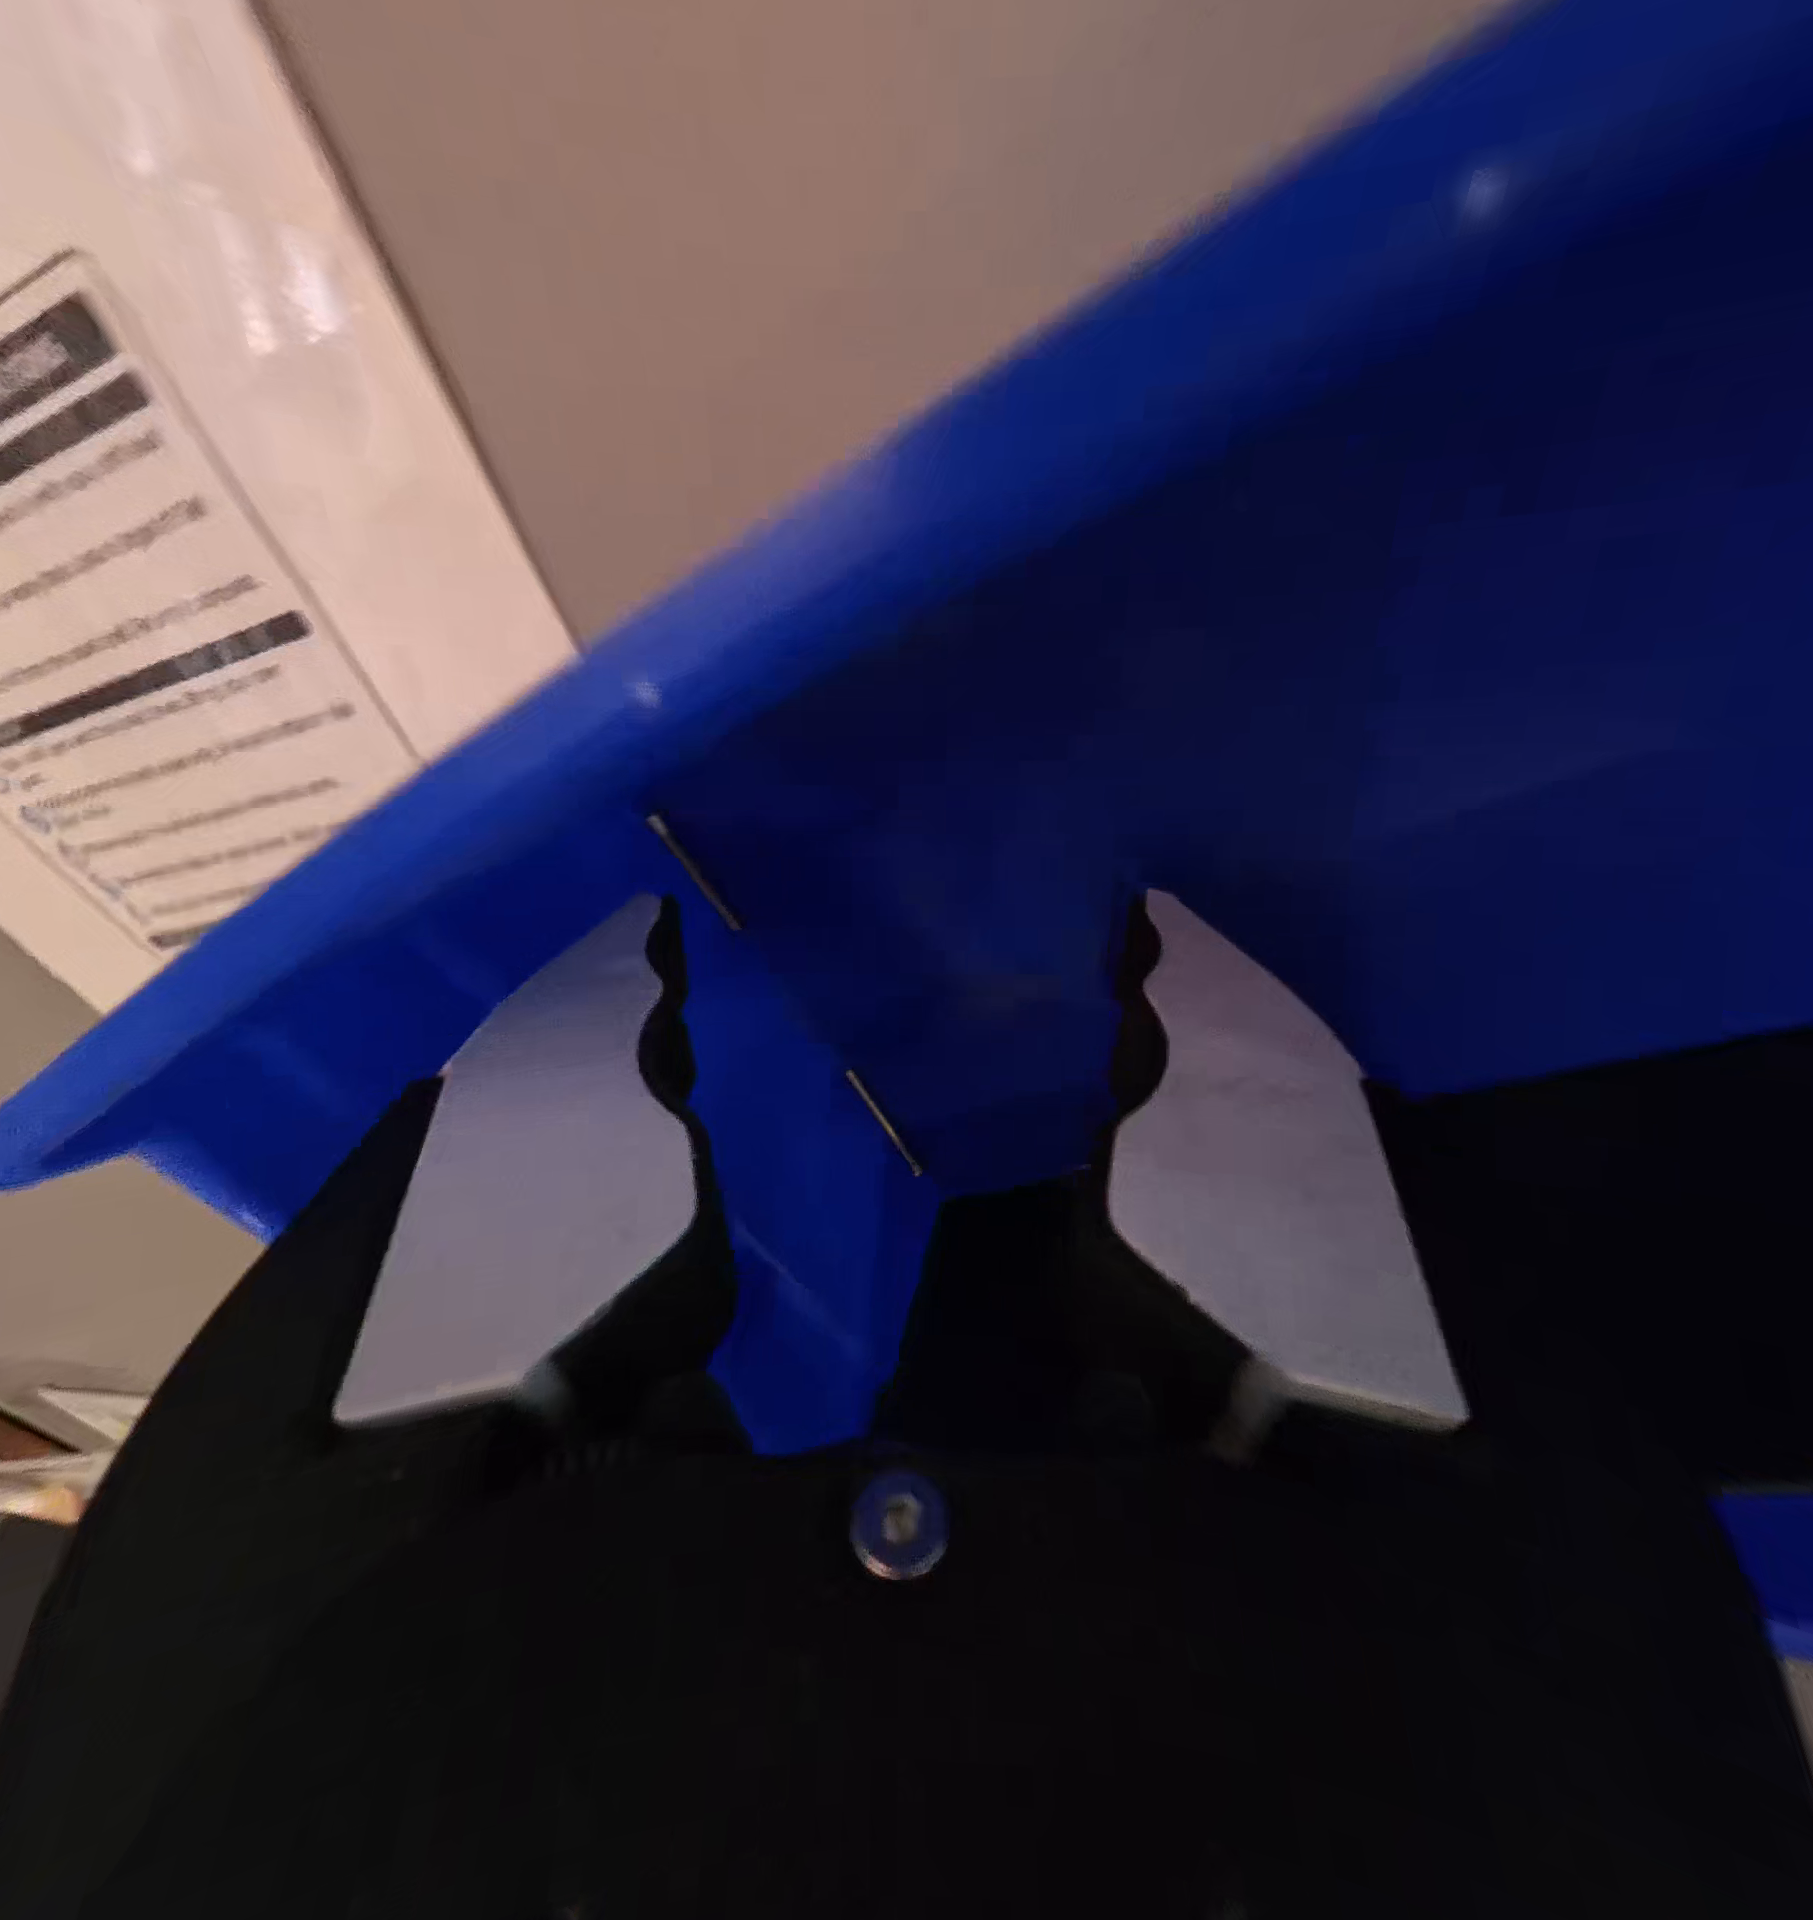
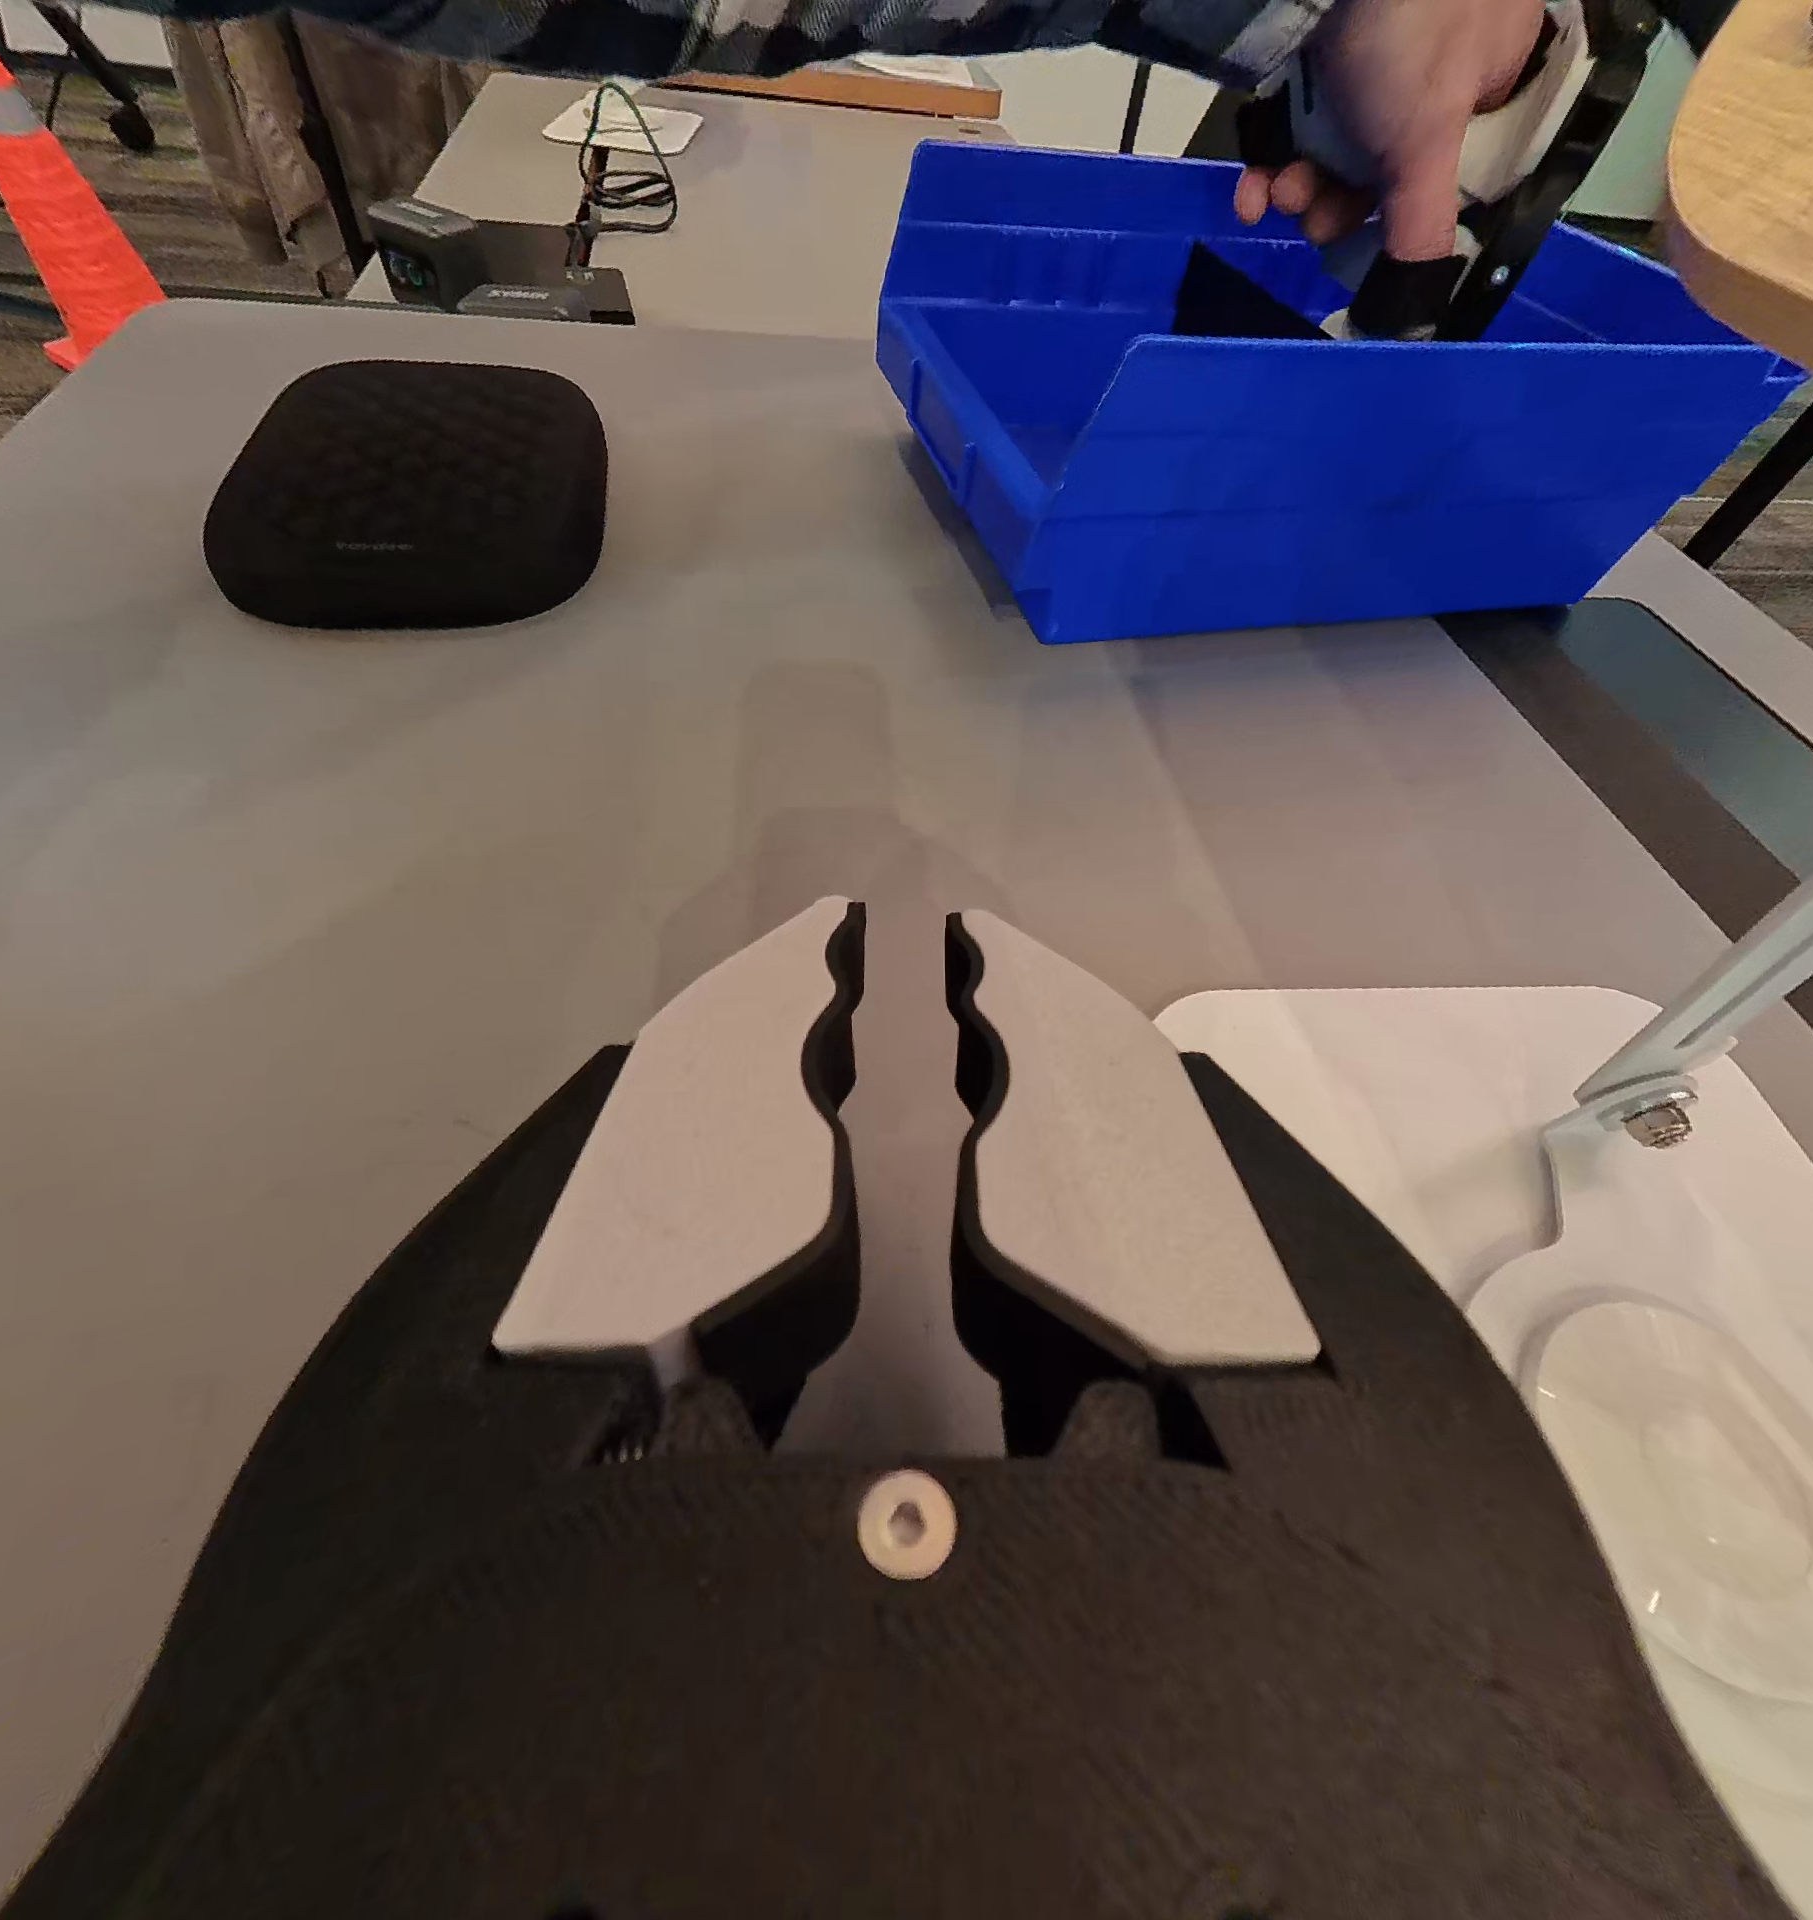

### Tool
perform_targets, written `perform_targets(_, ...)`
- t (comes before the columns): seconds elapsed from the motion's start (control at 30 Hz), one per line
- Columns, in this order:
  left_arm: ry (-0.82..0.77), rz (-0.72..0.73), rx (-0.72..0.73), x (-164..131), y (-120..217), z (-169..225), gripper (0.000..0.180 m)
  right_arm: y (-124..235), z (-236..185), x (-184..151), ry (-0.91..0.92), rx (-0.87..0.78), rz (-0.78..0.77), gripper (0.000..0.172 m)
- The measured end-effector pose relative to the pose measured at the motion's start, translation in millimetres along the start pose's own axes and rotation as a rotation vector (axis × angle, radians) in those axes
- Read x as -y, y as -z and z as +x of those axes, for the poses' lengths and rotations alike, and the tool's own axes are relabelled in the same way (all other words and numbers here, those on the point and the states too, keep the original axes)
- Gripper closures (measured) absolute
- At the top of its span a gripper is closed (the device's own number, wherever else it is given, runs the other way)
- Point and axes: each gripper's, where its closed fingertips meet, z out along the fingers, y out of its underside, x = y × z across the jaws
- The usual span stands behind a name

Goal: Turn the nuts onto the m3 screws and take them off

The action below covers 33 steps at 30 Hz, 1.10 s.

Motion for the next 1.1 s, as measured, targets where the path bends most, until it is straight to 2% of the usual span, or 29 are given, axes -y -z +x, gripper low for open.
perform_targets(0.07,-0.122,-0.002,-0.024,-0.8,5.7,10.4,0.102,0.3,0.0,0.2,0.0,0.0,0.003,0.157)
perform_targets(0.13,-0.147,-0.029,-0.021,-5.5,13.5,11.0,0.104,0.4,0.0,0.4,0.0,0.001,0.003,0.157)
perform_targets(0.2,-0.184,-0.059,-0.01,-9.7,17.2,9.3,0.096,0.5,-0.4,0.3,0.004,0.001,0.004,0.157)
perform_targets(0.3,-0.342,-0.118,0.072,-15.3,19.1,0.7,0.086,1.2,-1.1,1.0,0.014,-0.005,0.009,0.157)
perform_targets(0.4,-0.49,-0.09,0.088,-7.9,23.5,1.1,0.093,1.5,-2.4,1.0,0.016,-0.015,0.008,0.157)
perform_targets(0.5,-0.637,-0.054,0.084,-6.3,31.5,3.8,0.107,0.7,-3.9,0.1,0.023,-0.017,-0.001,0.158)
perform_targets(0.63,-0.706,-0.141,0.101,-22.8,30.1,-9.9,0.101,-0.9,-5.9,-1.1,0.027,-0.014,-0.013,0.158)
perform_targets(0.87,-0.762,-0.167,0.061,-35.4,24.4,-12.4,0.102,0.4,-8.1,1.0,0.015,-0.004,0.002,0.158)
perform_targets(1.03,-0.842,-0.187,0.12,-36.8,9.8,-10.7,0.101,3.7,-6.6,4.5,-0.014,0.004,0.033,0.158)
perform_targets(1.1,-0.864,-0.243,0.145,-43.4,0.1,-9.8,0.093,5.6,-4.4,6.3,-0.037,0.007,0.05,0.158)
